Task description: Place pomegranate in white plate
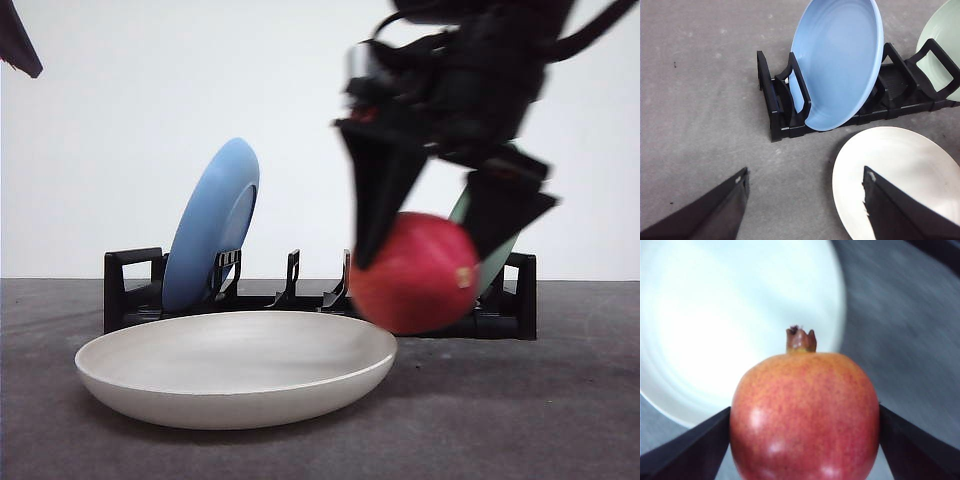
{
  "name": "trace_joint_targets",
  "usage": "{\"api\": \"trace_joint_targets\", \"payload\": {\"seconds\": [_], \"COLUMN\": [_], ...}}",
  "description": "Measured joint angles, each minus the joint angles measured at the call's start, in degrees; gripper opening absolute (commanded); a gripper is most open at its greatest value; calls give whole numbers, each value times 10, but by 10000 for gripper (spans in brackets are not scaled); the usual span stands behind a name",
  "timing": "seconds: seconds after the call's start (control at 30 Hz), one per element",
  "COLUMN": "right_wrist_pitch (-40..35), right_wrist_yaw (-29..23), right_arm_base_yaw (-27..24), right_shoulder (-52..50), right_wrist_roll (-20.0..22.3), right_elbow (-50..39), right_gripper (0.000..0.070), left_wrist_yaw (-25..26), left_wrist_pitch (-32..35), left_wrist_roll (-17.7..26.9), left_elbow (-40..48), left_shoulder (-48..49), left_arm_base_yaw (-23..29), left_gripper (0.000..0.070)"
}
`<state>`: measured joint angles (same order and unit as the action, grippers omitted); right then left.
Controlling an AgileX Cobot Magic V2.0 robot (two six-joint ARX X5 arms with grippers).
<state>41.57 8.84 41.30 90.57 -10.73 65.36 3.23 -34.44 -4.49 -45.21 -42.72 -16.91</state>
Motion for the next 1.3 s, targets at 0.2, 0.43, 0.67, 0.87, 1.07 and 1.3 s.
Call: {"api": "trace_joint_targets", "payload": {"seconds": [0.2,0.43,0.67,0.87,1.07,1.3], "right_wrist_pitch": [-6,-36,-41,-60,-155,-302], "right_wrist_yaw": [0,0,-3,-29,-28,-11], "right_arm_base_yaw": [41,71,89,94,88,67], "right_shoulder": [99,171,179,154,54,-81], "right_wrist_roll": [23,44,48,50,50,50], "right_elbow": [83,136,138,137,86,-93], "right_gripper": [525,526,644,644,643,605], "left_wrist_yaw": [0,0,0,0,0,0], "left_wrist_pitch": [0,0,0,0,0,0], "left_wrist_roll": [0,0,0,-2,-9,-9], "left_elbow": [0,0,0,0,0,0], "left_shoulder": [0,0,0,0,0,0], "left_arm_base_yaw": [0,0,0,0,0,0], "left_gripper": [429,429,429,429,429,429]}}
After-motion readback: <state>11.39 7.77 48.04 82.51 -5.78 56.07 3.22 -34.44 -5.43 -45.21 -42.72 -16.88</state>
